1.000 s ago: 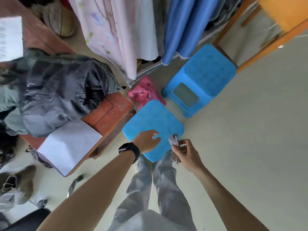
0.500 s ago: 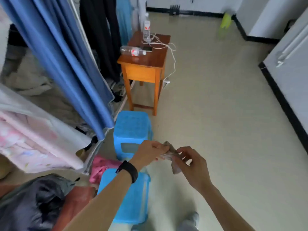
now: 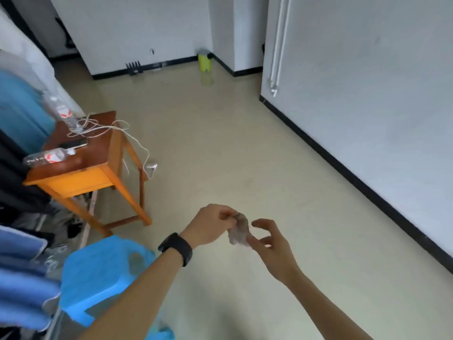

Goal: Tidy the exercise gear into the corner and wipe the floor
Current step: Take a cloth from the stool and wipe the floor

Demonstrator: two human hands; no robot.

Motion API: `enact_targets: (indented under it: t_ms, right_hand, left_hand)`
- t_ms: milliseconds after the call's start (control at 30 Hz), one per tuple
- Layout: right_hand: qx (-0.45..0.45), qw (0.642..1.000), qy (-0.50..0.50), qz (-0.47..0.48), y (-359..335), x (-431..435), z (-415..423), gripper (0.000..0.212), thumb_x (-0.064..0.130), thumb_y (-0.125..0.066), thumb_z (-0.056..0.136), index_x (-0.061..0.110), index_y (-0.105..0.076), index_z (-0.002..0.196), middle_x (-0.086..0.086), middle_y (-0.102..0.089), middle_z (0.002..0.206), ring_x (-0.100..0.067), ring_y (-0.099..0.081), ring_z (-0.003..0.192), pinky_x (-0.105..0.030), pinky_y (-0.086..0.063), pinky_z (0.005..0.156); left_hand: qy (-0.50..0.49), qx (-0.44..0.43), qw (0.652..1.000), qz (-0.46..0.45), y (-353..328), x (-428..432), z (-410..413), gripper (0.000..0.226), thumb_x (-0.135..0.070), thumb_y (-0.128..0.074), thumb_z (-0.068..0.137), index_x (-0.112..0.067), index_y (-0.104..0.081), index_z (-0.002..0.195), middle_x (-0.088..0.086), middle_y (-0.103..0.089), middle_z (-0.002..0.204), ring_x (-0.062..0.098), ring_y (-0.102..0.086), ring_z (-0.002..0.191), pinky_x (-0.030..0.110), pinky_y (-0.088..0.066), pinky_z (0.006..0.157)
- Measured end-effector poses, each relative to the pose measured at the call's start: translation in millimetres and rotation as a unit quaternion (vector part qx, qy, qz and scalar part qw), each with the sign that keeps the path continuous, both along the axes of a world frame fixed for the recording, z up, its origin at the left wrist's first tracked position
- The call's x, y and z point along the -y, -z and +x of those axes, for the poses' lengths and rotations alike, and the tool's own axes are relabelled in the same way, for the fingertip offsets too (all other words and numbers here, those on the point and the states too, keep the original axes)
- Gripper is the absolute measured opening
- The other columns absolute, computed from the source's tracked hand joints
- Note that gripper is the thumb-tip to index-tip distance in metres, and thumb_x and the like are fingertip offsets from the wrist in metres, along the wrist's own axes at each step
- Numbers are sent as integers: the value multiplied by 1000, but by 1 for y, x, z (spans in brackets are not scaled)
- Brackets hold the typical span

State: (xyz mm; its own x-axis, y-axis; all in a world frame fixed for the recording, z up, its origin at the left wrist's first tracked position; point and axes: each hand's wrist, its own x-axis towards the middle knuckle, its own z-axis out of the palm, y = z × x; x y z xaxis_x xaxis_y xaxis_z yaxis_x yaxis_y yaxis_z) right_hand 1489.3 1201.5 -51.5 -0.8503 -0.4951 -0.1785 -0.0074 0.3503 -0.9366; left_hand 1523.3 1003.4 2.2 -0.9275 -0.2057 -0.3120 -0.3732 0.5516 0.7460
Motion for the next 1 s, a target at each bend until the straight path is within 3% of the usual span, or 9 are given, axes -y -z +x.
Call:
enact_targets:
  t_ms: [100, 167, 233, 300, 467, 567, 733, 900, 1000]
  right_hand:
    - [57, 998, -9, 10, 2, -47, -54, 41, 45, -59, 96, 48, -48, 136, 25, -53, 131, -3, -51, 117, -20, -39, 97]
    - [100, 995, -10, -21, -3, -76, -79, 33, 54, -54, 96, 49, -58, 128, 26, -57, 128, 1, -46, 125, -26, -34, 106]
    - [111, 993, 4, -44, -15, -101, -99, 30, 56, -55, 92, 35, -69, 109, 24, -67, 108, 8, -57, 105, -24, -42, 97]
    - [109, 992, 39, -46, -17, -119, -118, 37, 54, -61, 82, 23, -68, 100, 11, -71, 98, 0, -62, 94, -32, -48, 94]
    - [108, 969, 212, -69, 4, -153, -160, 36, 46, -61, 87, 14, -53, 100, -5, -73, 98, -22, -70, 95, -45, -55, 93]
    - [112, 955, 261, -79, 11, -172, -188, 22, 29, -61, 97, 13, -49, 107, -11, -73, 95, -27, -71, 84, -45, -60, 84]
    - [103, 938, 329, -36, 14, -216, -245, 31, 17, -64, 93, 26, -58, 122, 1, -73, 100, -15, -71, 76, -34, -60, 77]
    - [64, 904, 418, 61, 9, -238, -289, 24, 16, -63, 89, 38, -68, 97, 14, -71, 80, -11, -69, 70, -27, -50, 59]
    - [82, 875, 469, 85, 16, -245, -302, 23, 18, -63, 84, 38, -66, 94, 16, -72, 85, -7, -69, 75, -24, -52, 60]
  left_hand:
    - [43, -26, 998, 27, -18, -28, -58, 21, -14, -59, 93, -24, -76, 93, -5, -75, 93, 10, -67, 88, 25, -49, 82]
    - [59, -49, 996, 49, -27, -48, -91, 18, -11, -57, 97, -13, -75, 99, 0, -74, 93, 2, -64, 79, 15, -47, 74]
    - [58, -61, 994, 62, -29, -66, -123, 18, -14, -56, 99, -13, -74, 101, -4, -70, 90, -4, -59, 75, 11, -45, 69]
    - [55, -41, 994, 82, -25, -84, -153, 17, -18, -55, 100, -17, -71, 103, -4, -69, 94, 3, -61, 83, 18, -48, 72]
    - [107, 76, 980, 150, 3, -130, -226, 28, -46, -63, 94, -21, -66, 108, -2, -74, 100, 15, -73, 89, 28, -54, 70]
    - [162, 55, 979, 110, 24, -154, -274, 16, -31, -71, 91, -16, -67, 96, -2, -74, 86, 13, -73, 76, 30, -53, 68]
    - [266, 37, 960, 76, 44, -203, -376, 9, -25, -77, 83, -24, -73, 91, -9, -74, 73, 3, -67, 67, 24, -48, 70]
    - [348, 23, 936, 53, 48, -252, -460, 9, -28, -78, 81, -32, -74, 89, -13, -76, 79, -4, -67, 74, 14, -47, 68]
    - [407, 26, 912, 42, 58, -281, -494, 10, -29, -79, 79, -32, -76, 88, -17, -75, 82, -8, -65, 76, 6, -44, 64]
